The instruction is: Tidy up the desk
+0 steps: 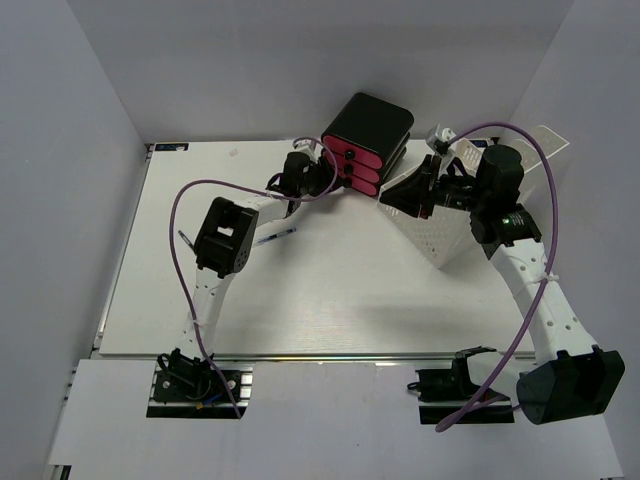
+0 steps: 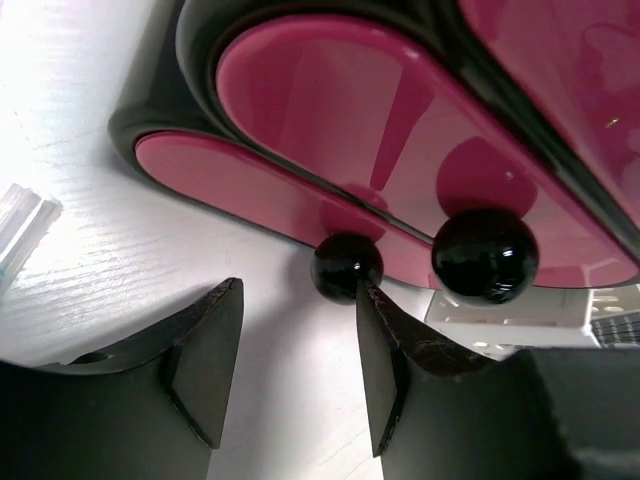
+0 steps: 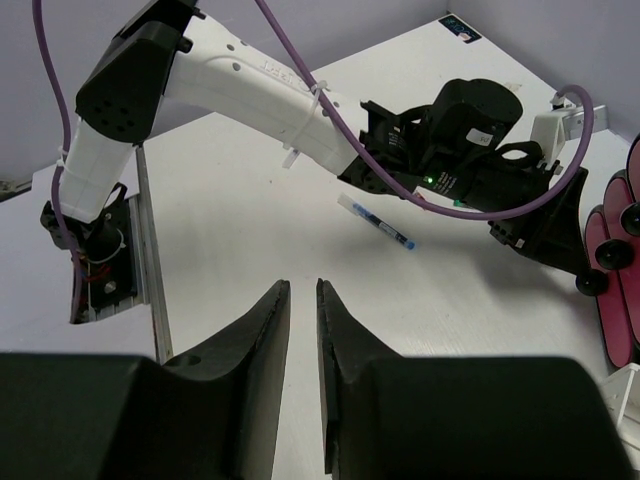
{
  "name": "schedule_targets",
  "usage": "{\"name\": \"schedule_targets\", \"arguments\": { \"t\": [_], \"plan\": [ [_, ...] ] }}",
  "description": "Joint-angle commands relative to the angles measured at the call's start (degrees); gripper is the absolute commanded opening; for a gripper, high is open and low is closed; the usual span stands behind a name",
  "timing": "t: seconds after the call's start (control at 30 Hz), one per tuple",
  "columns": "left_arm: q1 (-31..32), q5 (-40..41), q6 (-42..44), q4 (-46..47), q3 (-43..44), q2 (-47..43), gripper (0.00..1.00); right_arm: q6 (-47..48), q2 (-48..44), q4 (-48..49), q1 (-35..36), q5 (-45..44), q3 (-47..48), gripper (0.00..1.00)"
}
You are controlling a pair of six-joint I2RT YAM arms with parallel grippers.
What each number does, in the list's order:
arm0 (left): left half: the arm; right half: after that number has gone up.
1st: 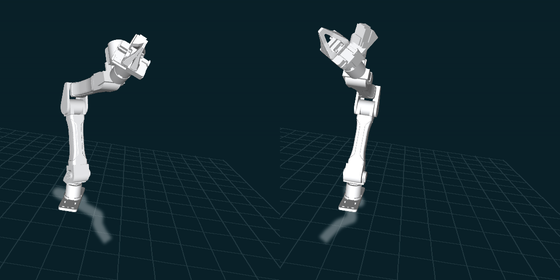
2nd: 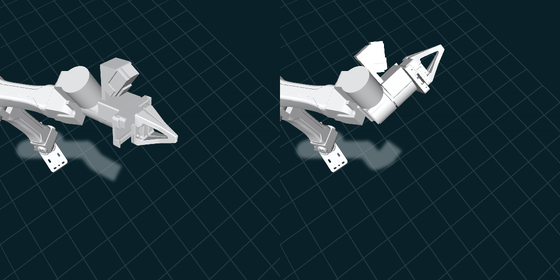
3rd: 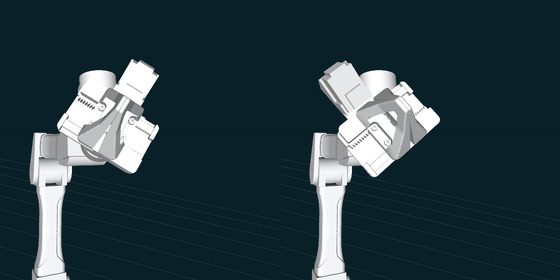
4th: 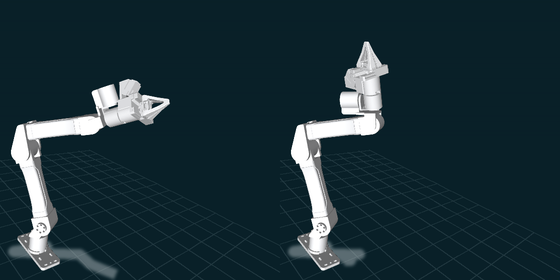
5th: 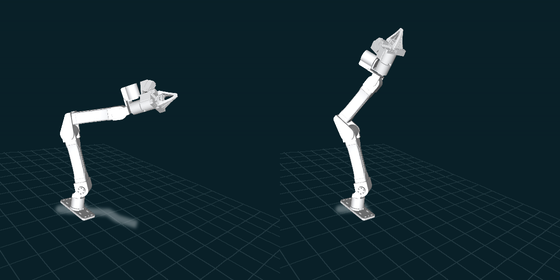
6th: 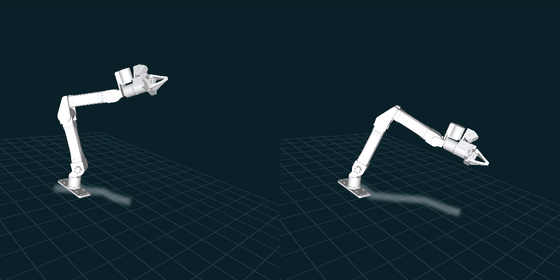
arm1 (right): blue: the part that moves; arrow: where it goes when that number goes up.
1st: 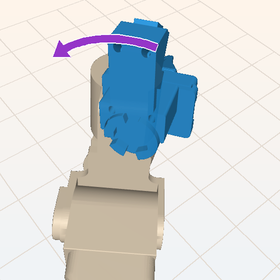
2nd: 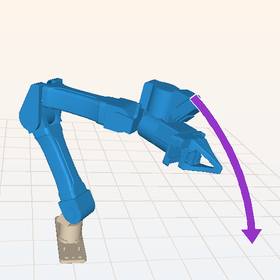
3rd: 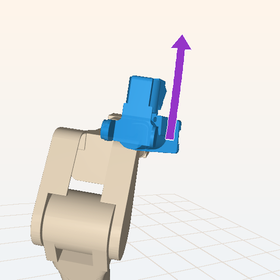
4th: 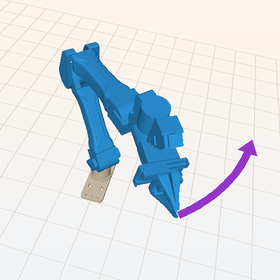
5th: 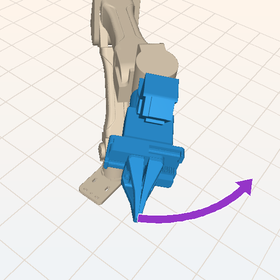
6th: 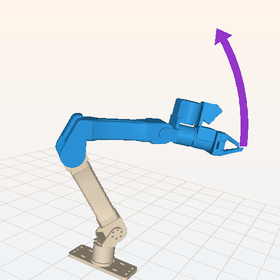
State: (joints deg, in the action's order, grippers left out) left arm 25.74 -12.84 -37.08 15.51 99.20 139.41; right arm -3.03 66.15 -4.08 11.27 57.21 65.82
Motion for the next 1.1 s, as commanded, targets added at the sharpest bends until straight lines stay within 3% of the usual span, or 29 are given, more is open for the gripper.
{"name": "schedule_targets", "arguments": {
  "t": [0.0, 0.13, 1.07],
  "plan": [
    [0.4, -1.3, -1.3, 3.1, 1.2, -0.3, 0.59, -0.2, -0.1, 2.1, -0.2, 1.1, 0.0, 0.23],
    [0.4, -2.0, -3.4, 7.3, -2.1, -1.5, 0.59, -0.2, 0.1, 2.0, -0.3, 1.1, -0.1, 0.23],
    [0.4, -5.8, -8.4, 13.0, 0.2, 3.1, 0.58, 0.2, 0.1, 1.8, -0.4, 1.0, -0.2, 0.22]
  ]
}}
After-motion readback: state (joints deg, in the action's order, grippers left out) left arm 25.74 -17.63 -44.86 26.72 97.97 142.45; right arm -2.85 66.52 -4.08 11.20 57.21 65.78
